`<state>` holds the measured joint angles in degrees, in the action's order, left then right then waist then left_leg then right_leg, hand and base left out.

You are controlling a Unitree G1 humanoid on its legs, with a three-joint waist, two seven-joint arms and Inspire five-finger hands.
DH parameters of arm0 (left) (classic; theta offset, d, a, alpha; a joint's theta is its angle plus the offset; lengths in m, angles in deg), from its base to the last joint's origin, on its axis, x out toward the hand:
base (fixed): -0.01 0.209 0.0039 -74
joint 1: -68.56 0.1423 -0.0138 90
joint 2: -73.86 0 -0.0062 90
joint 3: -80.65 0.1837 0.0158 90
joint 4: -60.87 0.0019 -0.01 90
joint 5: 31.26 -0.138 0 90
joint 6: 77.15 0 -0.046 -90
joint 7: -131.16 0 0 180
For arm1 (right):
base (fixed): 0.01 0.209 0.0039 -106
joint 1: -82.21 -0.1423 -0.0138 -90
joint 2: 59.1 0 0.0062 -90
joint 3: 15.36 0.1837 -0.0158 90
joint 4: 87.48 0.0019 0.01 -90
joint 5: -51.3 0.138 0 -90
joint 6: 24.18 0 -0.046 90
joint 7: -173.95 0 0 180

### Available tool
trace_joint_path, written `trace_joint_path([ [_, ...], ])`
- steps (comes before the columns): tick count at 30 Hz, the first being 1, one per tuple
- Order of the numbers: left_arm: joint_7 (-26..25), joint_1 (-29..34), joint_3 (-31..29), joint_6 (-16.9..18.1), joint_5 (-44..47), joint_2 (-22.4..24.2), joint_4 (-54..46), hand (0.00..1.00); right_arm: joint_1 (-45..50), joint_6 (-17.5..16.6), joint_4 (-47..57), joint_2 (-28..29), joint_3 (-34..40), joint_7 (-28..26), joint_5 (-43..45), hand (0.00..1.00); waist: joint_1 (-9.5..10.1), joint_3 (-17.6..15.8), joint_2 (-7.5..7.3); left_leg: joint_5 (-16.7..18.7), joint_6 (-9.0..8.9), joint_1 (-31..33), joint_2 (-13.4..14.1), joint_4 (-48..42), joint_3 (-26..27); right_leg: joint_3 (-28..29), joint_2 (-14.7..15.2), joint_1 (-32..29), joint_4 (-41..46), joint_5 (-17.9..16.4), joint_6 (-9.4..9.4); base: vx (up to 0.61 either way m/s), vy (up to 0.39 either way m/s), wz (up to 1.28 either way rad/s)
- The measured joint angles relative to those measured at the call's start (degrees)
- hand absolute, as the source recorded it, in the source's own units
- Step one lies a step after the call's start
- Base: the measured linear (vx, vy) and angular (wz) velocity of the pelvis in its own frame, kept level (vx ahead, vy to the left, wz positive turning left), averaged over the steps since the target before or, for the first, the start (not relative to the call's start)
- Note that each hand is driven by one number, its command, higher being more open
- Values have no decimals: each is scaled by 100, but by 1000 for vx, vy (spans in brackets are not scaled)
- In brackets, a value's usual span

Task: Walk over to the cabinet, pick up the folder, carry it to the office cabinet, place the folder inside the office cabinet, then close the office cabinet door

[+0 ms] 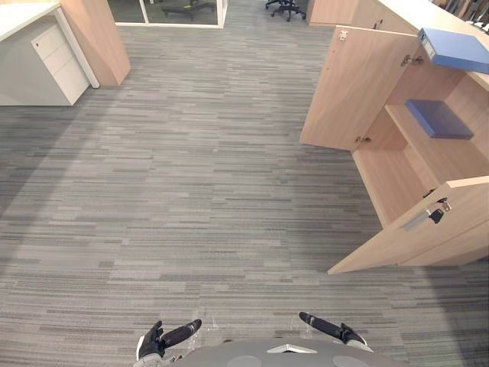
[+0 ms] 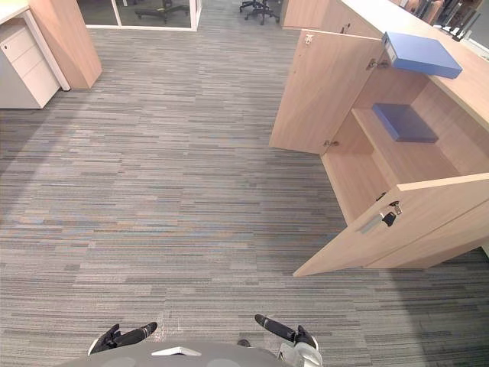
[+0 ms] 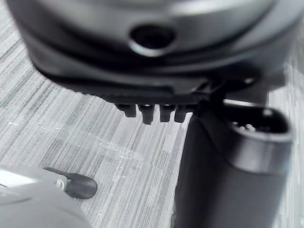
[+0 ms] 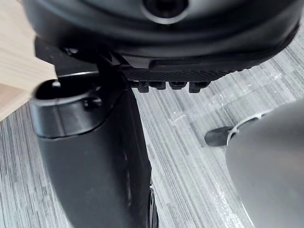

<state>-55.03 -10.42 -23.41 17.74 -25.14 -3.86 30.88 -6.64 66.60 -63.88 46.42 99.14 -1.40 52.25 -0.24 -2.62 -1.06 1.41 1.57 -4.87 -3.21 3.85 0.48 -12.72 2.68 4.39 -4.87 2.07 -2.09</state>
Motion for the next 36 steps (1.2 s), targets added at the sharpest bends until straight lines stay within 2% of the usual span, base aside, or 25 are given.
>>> trace_joint_path([
  [5,32,30,1,2,21,-28,-36,100,2,-6,-16,34,39,83,1,100,4,-25,-58,-68,3,-48,-16,90,-4,-31,21,-10,0,-11,1,-70,2,1],
  [17,75,1,42,-1,-254,-64,-36,100,-3,-5,-19,38,40,77,-1,100,-5,-22,-77,-77,26,-52,-16,89,-1,-52,22,-19,0,-32,-21,-3,0,0],
  [23,-7,-33,170,-1,-651,-108,-61,100,-8,-5,-24,42,37,78,-1,100,-10,-22,-83,-72,18,-62,-17,89,4,-53,23,-5,0,-31,-21,-26,-2,0],
  [36,-266,-15,224,-1,-674,-115,-111,100,-52,-5,-30,43,26,102,1,100,-10,-33,-108,-57,12,-57,-17,89,2,-60,24,-21,0,-46,-37,-15,-2,0],
])
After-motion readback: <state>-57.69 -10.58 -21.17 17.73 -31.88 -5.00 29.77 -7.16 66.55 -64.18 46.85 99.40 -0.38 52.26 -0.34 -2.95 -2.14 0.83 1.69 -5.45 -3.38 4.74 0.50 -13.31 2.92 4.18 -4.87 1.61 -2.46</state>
